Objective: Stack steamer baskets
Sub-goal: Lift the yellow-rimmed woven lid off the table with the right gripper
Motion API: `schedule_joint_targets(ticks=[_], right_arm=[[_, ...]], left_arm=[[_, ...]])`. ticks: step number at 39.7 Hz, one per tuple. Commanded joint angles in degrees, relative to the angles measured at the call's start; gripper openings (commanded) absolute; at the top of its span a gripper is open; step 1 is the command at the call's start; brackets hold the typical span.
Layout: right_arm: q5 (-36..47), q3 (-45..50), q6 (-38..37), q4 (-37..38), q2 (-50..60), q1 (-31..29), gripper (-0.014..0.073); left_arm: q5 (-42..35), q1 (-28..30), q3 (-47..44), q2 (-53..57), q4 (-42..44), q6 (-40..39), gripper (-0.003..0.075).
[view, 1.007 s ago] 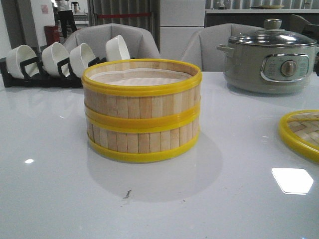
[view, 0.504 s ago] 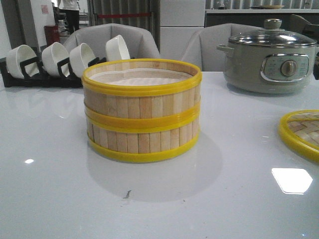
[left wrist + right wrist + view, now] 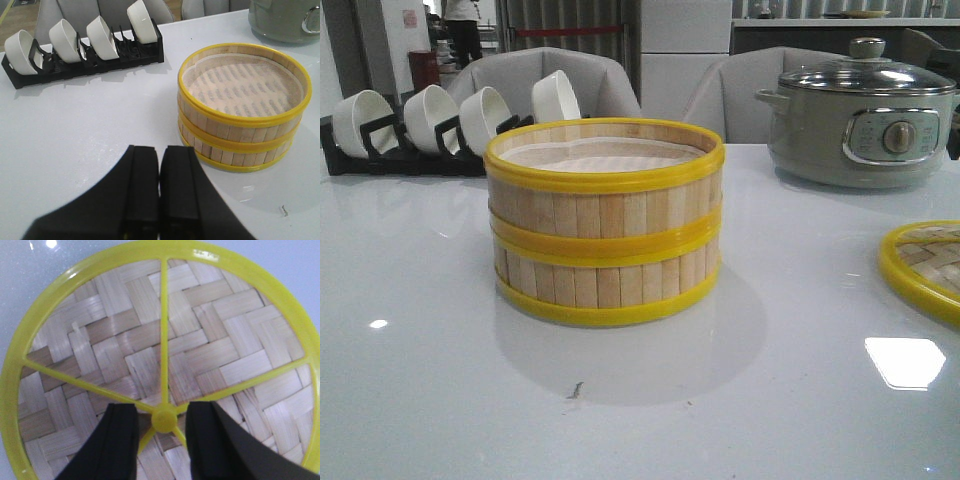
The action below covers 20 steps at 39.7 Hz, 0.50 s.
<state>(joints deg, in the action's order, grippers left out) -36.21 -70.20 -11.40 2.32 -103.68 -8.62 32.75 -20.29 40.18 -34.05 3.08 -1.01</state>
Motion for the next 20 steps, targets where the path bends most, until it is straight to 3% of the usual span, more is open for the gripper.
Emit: schedule_joint_targets(ticks=[1, 14, 20], right_arm=[[2.12, -2.00, 0.34, -0.24, 2.08, -0.40, 0.0352], [2.39, -2.00, 0.34, -1.16, 1.48, -0.40, 0.0346], [2.14, -2.00, 0.34, -1.16, 1.11, -0.40, 0.0260]], left_arm=[[-4.37, -0.34, 1.65, -0.14, 0.11, -0.47, 0.0086], [-4.37, -0.34, 1.65, -0.14, 0.11, -0.47, 0.0086], [-4.37, -0.34, 1.65, -0.14, 0.11, -0.47, 0.0086]])
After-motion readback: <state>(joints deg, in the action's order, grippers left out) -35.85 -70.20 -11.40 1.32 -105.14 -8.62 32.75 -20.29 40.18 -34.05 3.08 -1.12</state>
